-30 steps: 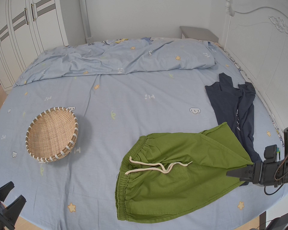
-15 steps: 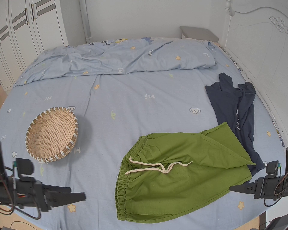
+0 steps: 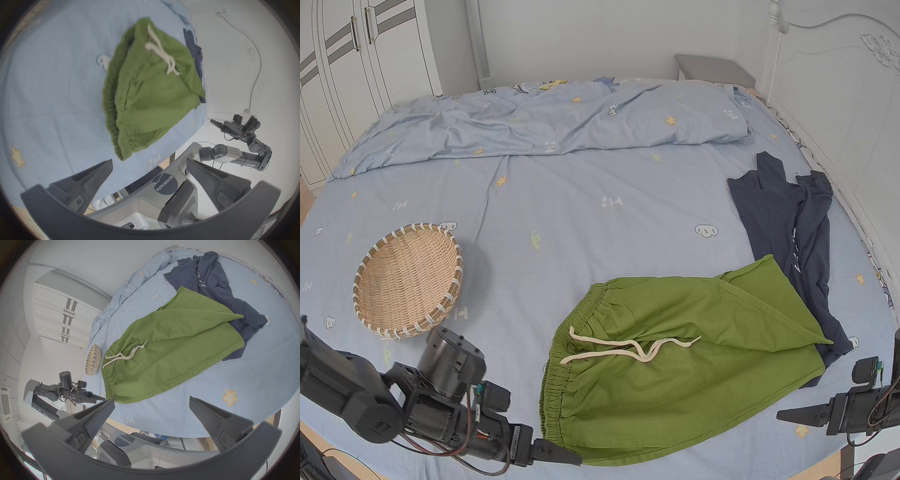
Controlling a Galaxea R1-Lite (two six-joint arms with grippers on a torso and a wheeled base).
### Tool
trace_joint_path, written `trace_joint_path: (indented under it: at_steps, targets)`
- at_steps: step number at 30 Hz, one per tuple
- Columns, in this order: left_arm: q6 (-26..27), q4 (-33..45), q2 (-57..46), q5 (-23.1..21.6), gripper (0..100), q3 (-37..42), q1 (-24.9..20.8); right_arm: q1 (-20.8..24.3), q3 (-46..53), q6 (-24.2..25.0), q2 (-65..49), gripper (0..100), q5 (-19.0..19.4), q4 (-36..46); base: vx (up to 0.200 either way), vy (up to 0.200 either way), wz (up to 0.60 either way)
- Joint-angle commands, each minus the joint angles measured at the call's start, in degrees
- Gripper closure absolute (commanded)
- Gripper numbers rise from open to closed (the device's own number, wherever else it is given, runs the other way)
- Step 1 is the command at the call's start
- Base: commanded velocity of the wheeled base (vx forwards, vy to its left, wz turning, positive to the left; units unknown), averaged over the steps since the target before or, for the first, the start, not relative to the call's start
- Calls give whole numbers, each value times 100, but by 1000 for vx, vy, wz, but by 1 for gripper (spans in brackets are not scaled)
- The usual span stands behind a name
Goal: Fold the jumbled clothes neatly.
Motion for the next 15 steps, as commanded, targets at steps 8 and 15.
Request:
trace_joint_path:
  at_steps: [8, 15]
  targets:
    - [-109, -203, 769, 32, 0, -140, -208, 4, 198, -32, -20, 0, 28, -56, 0, 0, 0]
    - [-654, -370, 857, 138, 0, -351, -217, 4, 294, -24, -11, 0, 28, -311, 0, 0, 0]
